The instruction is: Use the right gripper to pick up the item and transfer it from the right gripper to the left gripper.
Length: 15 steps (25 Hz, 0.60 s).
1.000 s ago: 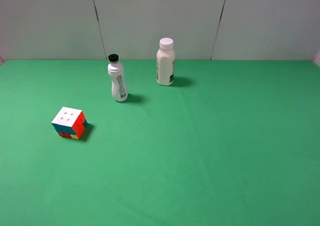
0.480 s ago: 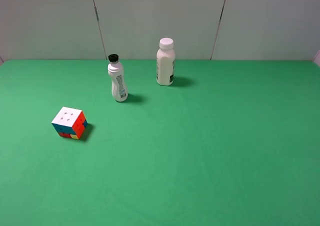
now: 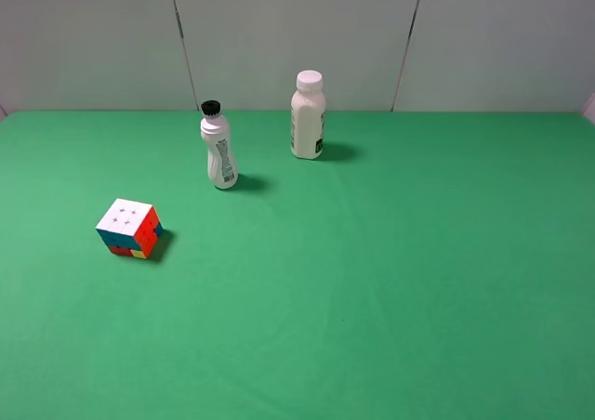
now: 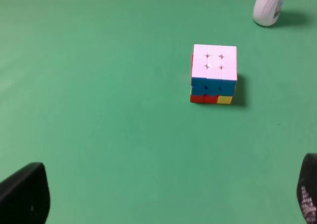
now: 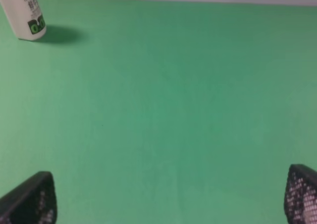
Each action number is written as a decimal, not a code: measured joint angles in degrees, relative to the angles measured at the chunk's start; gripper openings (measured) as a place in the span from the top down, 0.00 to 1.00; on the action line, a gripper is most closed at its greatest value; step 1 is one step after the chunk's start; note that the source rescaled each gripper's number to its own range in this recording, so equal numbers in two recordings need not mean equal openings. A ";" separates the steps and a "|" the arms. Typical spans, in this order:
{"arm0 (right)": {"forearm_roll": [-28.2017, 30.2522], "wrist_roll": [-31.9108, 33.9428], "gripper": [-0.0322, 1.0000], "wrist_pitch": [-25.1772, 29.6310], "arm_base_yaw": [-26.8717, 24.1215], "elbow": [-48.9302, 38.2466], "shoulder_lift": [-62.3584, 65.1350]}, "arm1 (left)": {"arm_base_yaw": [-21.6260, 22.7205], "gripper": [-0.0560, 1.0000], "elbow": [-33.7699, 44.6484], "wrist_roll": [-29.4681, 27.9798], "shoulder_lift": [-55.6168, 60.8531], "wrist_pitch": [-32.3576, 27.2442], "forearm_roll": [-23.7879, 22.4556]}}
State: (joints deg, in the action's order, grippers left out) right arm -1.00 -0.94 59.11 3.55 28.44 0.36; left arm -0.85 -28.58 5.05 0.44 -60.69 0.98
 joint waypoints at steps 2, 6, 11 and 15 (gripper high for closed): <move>0.00 0.00 0.00 0.00 0.00 0.00 0.00 | 0.00 0.00 0.00 0.00 0.00 0.00 0.00; 0.00 0.00 0.00 0.00 0.00 0.00 0.00 | 0.00 0.00 0.00 0.00 0.00 0.00 0.00; 0.00 0.00 0.00 0.00 0.00 0.00 0.00 | 0.00 0.00 0.00 0.00 0.00 0.00 0.00; 0.00 0.00 0.00 0.00 0.00 0.00 0.00 | 0.00 0.00 0.00 0.00 0.00 0.00 -0.05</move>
State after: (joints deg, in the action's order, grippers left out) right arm -1.00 -0.94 59.11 3.55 28.44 0.36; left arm -0.85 -28.58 5.05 0.44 -60.69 0.92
